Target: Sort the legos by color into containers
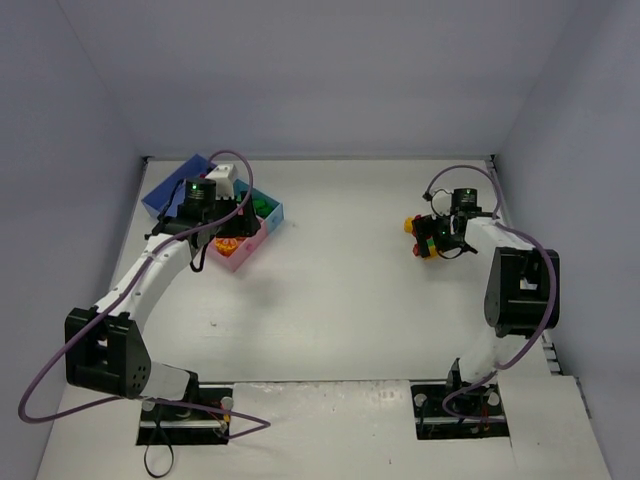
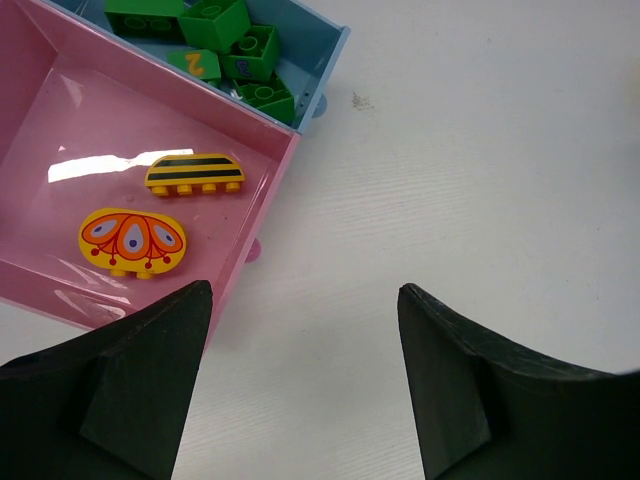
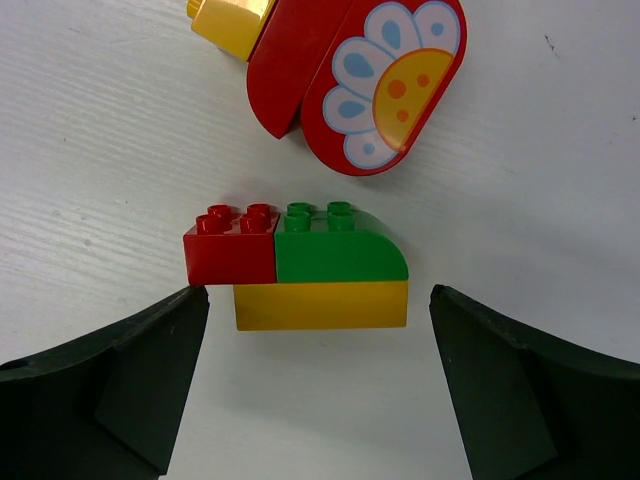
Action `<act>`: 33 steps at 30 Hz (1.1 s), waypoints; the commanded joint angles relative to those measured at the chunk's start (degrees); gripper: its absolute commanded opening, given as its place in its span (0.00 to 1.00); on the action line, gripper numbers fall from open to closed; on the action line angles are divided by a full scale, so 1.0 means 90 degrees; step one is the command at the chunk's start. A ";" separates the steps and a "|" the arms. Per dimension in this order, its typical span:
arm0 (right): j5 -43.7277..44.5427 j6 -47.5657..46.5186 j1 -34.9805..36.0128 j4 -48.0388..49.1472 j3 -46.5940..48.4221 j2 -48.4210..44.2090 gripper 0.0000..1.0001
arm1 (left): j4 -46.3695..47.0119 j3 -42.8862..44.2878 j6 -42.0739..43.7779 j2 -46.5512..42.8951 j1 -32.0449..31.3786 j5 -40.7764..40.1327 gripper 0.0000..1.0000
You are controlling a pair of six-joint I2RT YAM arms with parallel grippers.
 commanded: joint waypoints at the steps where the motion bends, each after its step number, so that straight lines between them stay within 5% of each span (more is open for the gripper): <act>1: 0.0018 -0.0167 0.0021 0.0263 0.0025 -0.0099 0.90 | 0.0169 0.0222 0.0086 -0.0091 0.0055 0.0076 0.69; 33: -0.0040 -0.0119 0.0021 0.0390 -0.0151 -0.0021 0.71 | 0.0218 0.0202 0.0047 -0.0091 0.0075 0.0174 0.69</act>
